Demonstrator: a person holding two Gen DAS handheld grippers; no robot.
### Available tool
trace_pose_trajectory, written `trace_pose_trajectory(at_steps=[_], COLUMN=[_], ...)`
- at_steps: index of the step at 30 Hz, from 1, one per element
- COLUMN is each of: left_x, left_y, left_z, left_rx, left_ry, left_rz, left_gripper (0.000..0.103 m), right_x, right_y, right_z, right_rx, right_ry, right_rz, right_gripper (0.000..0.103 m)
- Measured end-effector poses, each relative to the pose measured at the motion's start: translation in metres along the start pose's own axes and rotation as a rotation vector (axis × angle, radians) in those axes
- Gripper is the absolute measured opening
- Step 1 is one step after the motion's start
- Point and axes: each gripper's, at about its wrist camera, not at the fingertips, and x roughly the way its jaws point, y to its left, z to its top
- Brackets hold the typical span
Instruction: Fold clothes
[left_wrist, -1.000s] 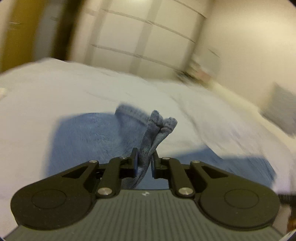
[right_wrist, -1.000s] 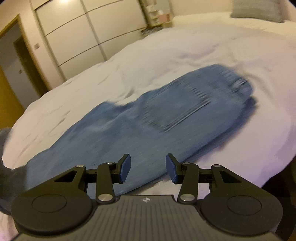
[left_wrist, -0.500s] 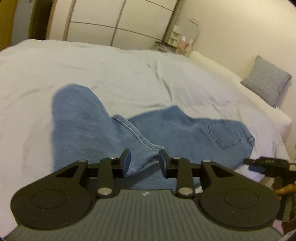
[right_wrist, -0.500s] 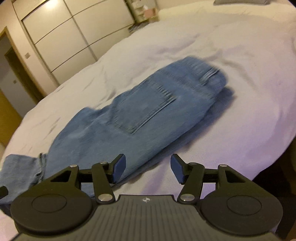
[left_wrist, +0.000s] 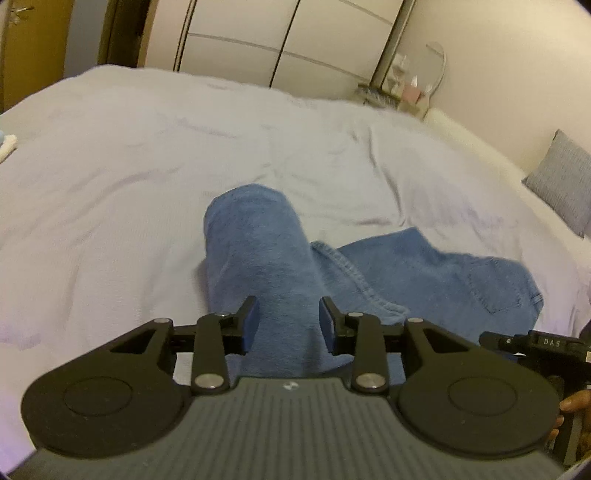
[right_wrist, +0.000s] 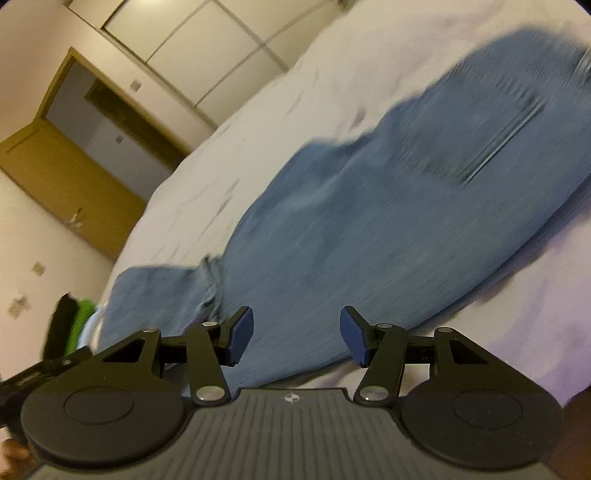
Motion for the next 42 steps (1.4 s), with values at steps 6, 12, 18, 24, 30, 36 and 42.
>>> trace_pose_trajectory(at_steps=[6, 12, 18, 24, 30, 36, 42], left_x=[0.021, 0.025, 0.030, 0.032, 0.048, 0.079, 0.082], left_y=[0.019, 0.028, 0.033, 0.019, -0.007, -0.025, -0.029], left_z=[0.017, 0.010, 0.009, 0.014, 0.004, -0.020, -0.023], left_rx=[0.002, -0.025, -0.031, 0.034, 0.123, 0.188, 0.216], left_ry=[0.062, 0.078, 0.093, 0.116, 0.184, 0.283, 0.296], left_rz=[-0.037, -0.063, -0.069, -0.076, -0.093, -0.043, -0.013], left_gripper=[0.034, 0.038, 0.041, 0.042, 0.043, 0.043, 0.044], right_x=[0.042, 0.094, 0.124, 0.092, 0.019, 0.038, 0.049], right_y=[0.011, 0.008, 0.033, 0.065, 0.049, -0.037, -0.023], right_z=[-0.001, -0.005, -0.002, 0.002, 0.019, 0.002, 0.000], right_rx=[0.133, 0.357, 0.297, 0.011, -0.159, 0.211, 0.186], right_ry=[0.080, 0.134, 0.134, -0.059, -0.297, -0.151, -0.164], right_rz=[0.145, 0.248, 0.257, 0.167, -0.056, -0.054, -0.037], right_gripper=[0.056, 0.063, 0.062, 0.019, 0.019, 0.028, 0.044])
